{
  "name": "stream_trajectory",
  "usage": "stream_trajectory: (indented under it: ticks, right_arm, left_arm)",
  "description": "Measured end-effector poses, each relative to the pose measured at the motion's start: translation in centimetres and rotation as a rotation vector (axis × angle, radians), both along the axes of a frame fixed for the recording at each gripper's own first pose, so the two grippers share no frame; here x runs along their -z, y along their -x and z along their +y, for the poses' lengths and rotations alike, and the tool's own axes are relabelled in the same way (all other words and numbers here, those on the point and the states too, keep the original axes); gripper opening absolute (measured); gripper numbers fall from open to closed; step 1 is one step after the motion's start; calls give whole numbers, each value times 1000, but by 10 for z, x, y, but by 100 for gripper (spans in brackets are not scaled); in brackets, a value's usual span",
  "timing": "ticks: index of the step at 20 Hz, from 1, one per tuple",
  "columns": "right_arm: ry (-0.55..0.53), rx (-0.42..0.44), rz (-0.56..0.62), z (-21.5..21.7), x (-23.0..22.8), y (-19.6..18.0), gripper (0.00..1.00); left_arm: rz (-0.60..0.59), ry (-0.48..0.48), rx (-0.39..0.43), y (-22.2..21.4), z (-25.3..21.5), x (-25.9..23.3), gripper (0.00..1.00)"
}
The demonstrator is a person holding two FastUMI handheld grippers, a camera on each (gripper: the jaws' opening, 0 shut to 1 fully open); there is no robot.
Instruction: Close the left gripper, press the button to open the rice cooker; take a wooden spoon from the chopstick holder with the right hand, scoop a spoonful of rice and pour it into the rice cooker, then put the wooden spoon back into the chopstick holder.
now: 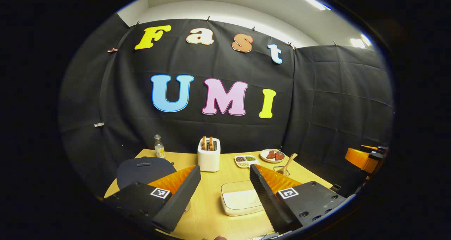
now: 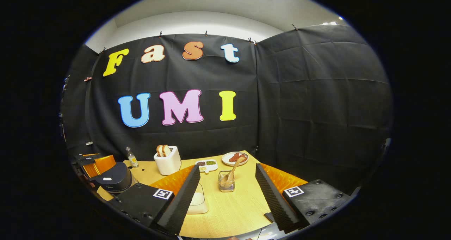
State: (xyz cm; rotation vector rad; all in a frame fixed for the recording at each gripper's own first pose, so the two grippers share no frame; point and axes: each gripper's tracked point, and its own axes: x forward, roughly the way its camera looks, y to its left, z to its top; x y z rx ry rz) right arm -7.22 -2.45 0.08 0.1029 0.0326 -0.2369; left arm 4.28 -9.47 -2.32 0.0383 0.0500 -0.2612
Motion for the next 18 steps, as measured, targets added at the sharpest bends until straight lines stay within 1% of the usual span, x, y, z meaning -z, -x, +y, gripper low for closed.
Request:
stream_trajectory:
  ticks: [7, 18]
  right_arm:
    - [3, 15, 8, -7, 2, -1, 98]
    - [15, -18, 1, -2, 3, -15, 99]
  left_arm:
    - [14, -16, 16, -5, -14, 8, 95]
    - [7, -56, -51, -11, 3, 17, 96]
